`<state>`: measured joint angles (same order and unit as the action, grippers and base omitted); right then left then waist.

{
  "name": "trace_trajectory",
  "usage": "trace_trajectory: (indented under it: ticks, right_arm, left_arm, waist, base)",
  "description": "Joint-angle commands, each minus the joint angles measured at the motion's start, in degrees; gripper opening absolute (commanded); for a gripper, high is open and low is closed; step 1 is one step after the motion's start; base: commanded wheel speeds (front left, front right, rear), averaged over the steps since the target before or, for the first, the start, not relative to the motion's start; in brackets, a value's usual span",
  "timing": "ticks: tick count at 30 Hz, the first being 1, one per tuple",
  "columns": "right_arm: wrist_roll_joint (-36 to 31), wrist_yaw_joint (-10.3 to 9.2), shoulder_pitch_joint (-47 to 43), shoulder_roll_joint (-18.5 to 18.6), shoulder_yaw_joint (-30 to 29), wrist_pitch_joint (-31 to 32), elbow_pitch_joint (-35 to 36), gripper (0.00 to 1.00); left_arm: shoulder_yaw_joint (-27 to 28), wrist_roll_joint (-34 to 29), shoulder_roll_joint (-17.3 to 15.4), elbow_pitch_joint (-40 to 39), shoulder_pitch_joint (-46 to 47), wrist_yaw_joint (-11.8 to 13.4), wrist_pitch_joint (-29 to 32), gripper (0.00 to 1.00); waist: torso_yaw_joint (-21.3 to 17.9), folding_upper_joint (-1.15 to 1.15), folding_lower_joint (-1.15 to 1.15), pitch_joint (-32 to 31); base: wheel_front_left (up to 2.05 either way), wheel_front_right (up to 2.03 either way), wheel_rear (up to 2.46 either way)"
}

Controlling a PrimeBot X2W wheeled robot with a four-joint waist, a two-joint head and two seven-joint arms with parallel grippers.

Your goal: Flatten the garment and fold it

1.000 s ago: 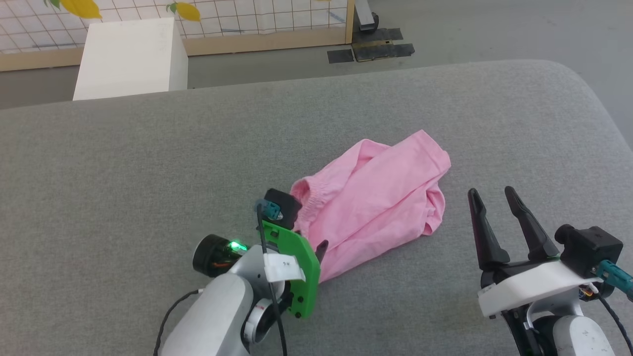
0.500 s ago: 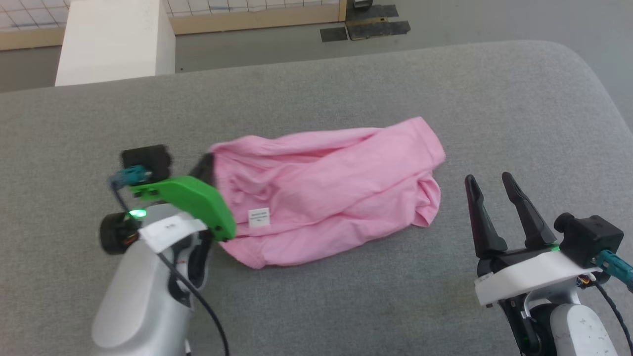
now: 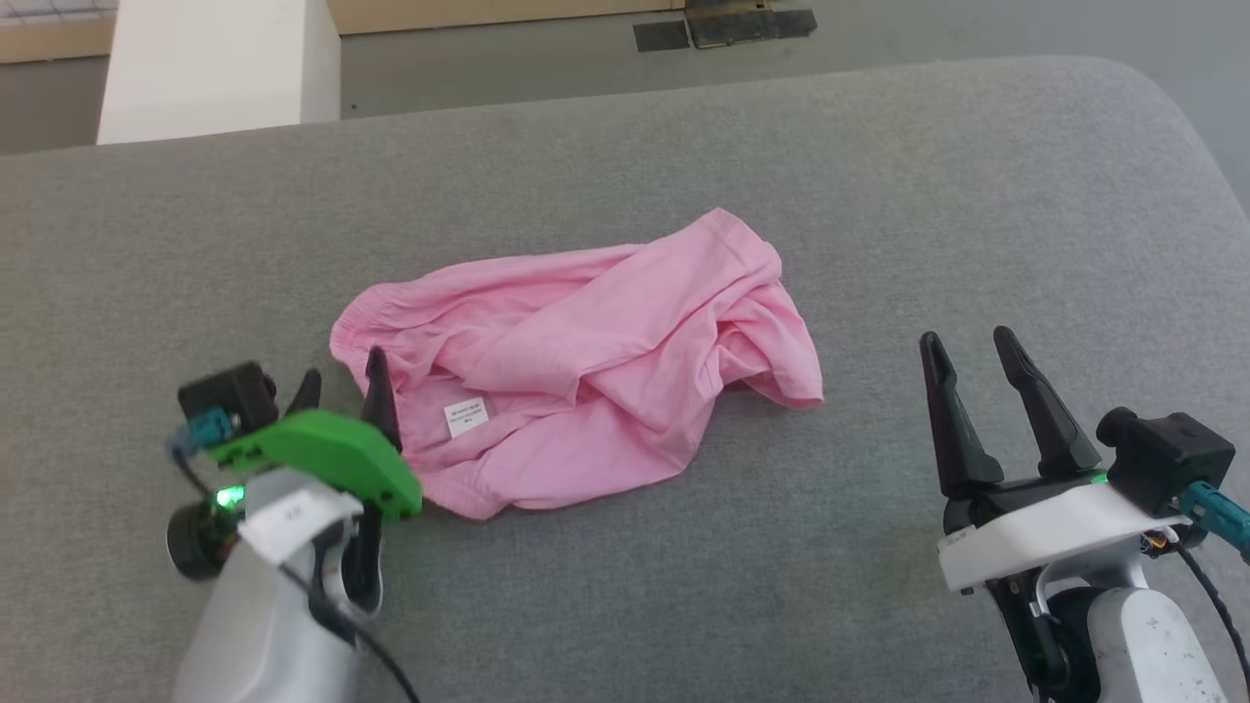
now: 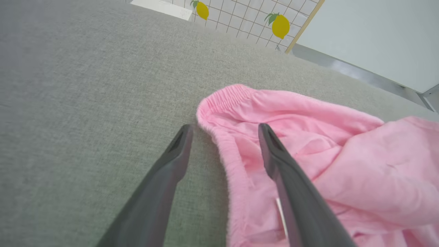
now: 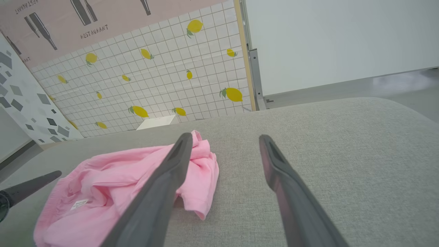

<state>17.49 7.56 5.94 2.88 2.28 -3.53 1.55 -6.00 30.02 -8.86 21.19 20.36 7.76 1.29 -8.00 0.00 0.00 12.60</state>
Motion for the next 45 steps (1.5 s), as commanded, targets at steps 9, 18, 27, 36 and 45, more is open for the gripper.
trace_trajectory:
  ticks: [9,18,27,36,45]
  right_arm:
    - [-3.0,-0.08,2.7,0.0,0.5,3.8,-0.9,1.0]
    - [-3.6,-0.08,18.1,0.0,1.2,15.4,-14.0,1.0]
    - [-6.6,-0.08,34.7,0.0,-0.1,31.5,-34.6,0.94]
    - [-7.2,-0.08,34.9,0.0,3.0,30.7,-32.4,0.0]
    - [-5.4,-0.08,12.2,0.0,-0.6,34.0,-1.7,0.0]
  left_arm:
    - [-0.7,-1.1,2.4,-9.4,-8.9,-4.9,-15.0,1.0]
    - [2.8,-8.8,5.2,-18.8,-10.8,-10.5,-16.3,1.0]
    - [2.3,-11.4,6.0,-22.2,-9.1,-12.4,-16.3,1.0]
    - [2.5,-11.4,6.0,-21.7,-10.0,-11.3,-16.3,1.0]
    - [3.9,-12.2,6.0,-20.7,-13.1,-10.9,-16.3,1.0]
  waist:
    - [3.8,0.0,0.0,-2.3]
    - [7.5,0.0,0.0,0.0]
    - [11.6,0.0,0.0,4.1]
    - [11.0,0.0,0.0,3.1]
    - [8.6,0.0,0.0,-2.0]
  base:
    - [0.0,0.0,0.0]
    - [0.0,0.0,0.0]
    - [0.0,0.0,0.0]
    - [0.0,0.0,0.0]
    - [0.0,0.0,0.0]
